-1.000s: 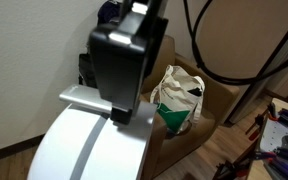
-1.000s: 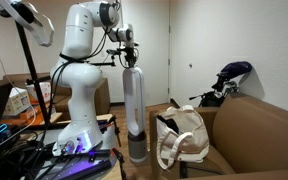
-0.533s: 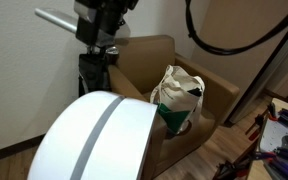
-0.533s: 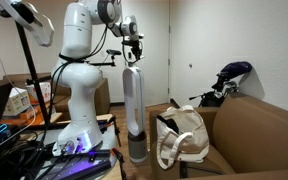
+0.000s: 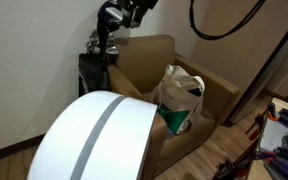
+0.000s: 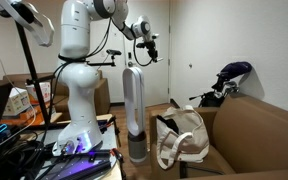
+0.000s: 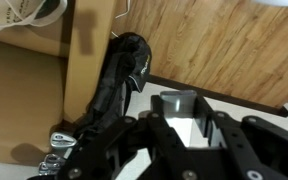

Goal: Put the black cloth inside the laundry basket then put the remote on the arm of the couch

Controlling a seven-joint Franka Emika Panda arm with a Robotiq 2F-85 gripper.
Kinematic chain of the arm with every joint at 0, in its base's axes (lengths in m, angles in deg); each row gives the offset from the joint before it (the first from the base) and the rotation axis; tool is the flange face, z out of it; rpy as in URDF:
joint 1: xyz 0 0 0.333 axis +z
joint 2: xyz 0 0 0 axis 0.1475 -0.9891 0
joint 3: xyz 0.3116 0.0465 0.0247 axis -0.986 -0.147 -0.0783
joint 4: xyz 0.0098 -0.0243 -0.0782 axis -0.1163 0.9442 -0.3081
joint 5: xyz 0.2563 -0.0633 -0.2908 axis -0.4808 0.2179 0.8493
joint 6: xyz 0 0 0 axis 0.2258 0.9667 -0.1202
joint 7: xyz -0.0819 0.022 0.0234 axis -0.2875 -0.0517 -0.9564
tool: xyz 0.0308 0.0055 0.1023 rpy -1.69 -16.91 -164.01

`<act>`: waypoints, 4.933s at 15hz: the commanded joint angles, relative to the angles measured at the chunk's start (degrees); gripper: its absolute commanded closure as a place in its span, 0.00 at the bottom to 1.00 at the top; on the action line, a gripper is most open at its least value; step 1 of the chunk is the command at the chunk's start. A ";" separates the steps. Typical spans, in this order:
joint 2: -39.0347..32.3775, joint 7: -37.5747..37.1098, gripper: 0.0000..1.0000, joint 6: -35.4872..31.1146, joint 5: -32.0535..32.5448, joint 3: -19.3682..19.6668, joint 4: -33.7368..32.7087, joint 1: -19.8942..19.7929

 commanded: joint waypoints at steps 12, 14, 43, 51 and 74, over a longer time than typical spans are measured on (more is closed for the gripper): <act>3.60 -4.47 0.86 -29.90 0.16 -1.17 35.25 -14.61; 2.90 -6.93 0.86 -35.28 1.42 -0.33 39.03 -14.78; -23.04 4.16 0.86 -41.46 -16.18 -2.16 25.03 -11.85; -26.02 2.15 0.86 -39.76 -17.36 3.16 22.36 -9.19; -26.56 1.81 0.00 -37.59 -16.91 4.68 19.34 -6.24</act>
